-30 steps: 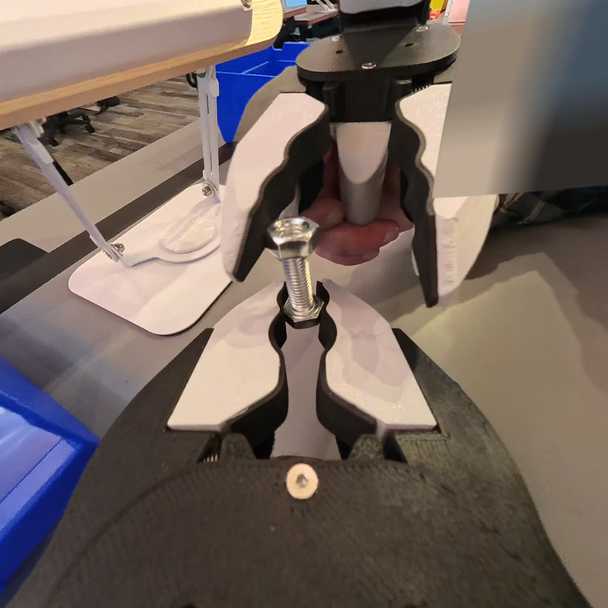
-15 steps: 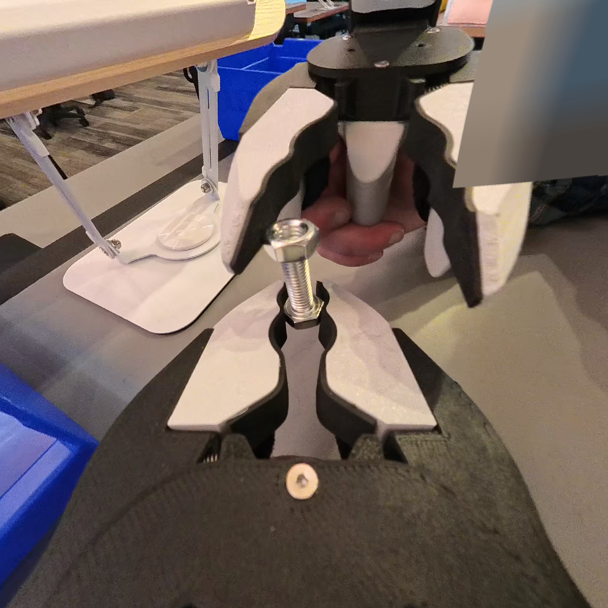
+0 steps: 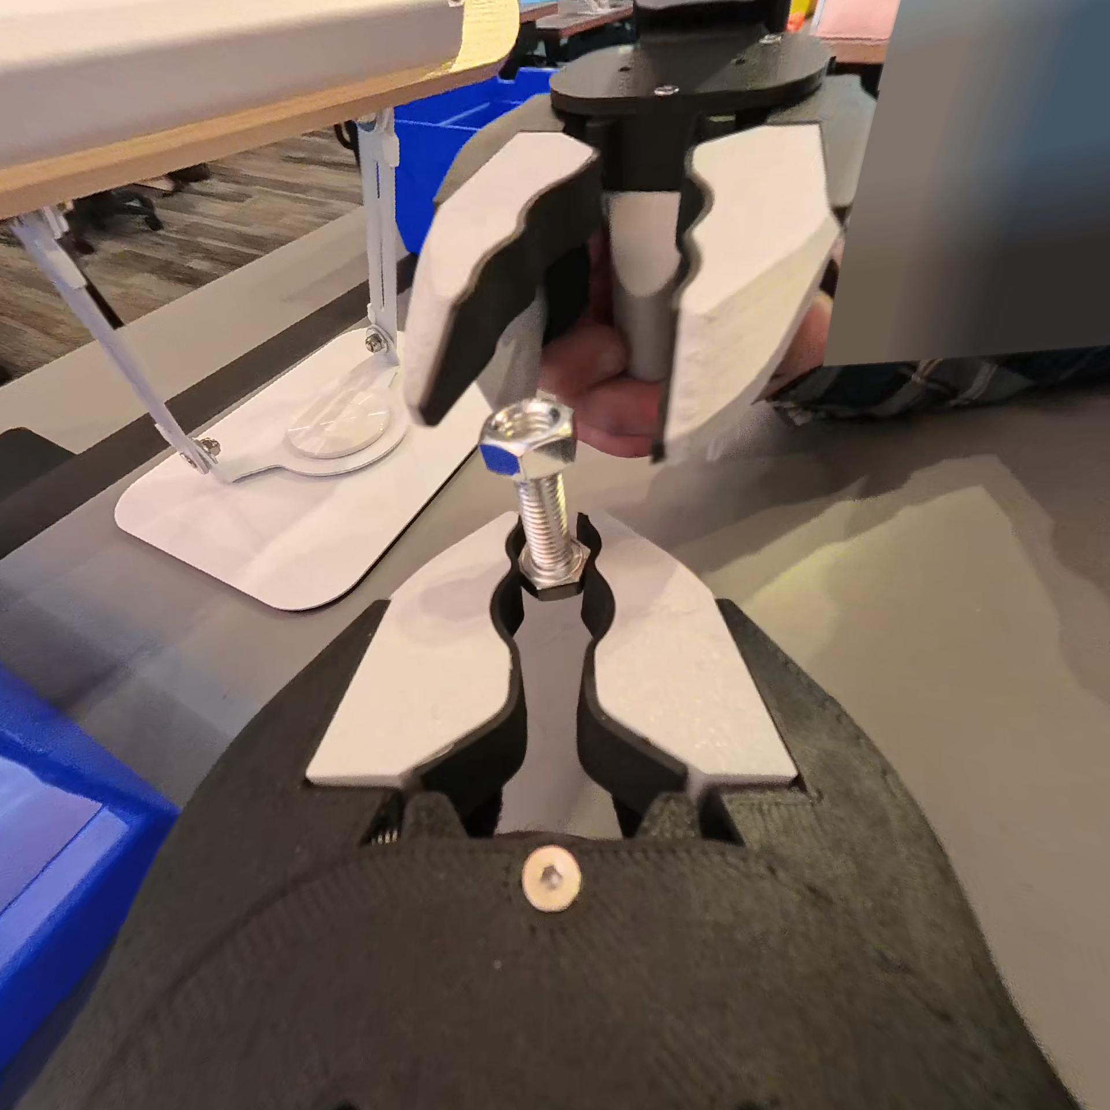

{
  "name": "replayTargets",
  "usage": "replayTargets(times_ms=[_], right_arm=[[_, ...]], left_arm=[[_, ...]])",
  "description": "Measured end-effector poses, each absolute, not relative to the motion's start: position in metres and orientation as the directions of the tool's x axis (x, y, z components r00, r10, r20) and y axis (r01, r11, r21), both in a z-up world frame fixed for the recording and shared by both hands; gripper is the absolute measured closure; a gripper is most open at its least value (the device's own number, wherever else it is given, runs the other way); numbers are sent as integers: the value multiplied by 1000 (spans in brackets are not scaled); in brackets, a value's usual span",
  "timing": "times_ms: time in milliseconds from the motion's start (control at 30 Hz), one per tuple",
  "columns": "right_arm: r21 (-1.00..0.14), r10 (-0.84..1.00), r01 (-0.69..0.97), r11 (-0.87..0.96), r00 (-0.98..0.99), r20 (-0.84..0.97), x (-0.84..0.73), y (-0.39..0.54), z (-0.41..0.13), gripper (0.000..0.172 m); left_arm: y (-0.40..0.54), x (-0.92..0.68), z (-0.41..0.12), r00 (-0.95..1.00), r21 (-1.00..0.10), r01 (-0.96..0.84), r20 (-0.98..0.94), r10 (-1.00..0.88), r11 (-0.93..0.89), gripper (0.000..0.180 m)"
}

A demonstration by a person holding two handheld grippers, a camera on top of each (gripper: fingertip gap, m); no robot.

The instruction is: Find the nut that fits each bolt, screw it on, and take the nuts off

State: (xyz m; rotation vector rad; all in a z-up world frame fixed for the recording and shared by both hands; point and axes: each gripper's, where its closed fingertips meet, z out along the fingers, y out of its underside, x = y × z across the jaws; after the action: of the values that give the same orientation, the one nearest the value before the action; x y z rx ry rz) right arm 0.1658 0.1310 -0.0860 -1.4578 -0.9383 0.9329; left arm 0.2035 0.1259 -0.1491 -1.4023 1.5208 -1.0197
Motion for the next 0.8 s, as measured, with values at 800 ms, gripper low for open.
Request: replayTargets(times_ms=[800], right_arm=[[-997, 958, 75, -6, 288, 16, 164, 113, -85, 160]], left_arm=[[136, 199, -146, -20, -943, -332, 17, -1000, -9, 166]])
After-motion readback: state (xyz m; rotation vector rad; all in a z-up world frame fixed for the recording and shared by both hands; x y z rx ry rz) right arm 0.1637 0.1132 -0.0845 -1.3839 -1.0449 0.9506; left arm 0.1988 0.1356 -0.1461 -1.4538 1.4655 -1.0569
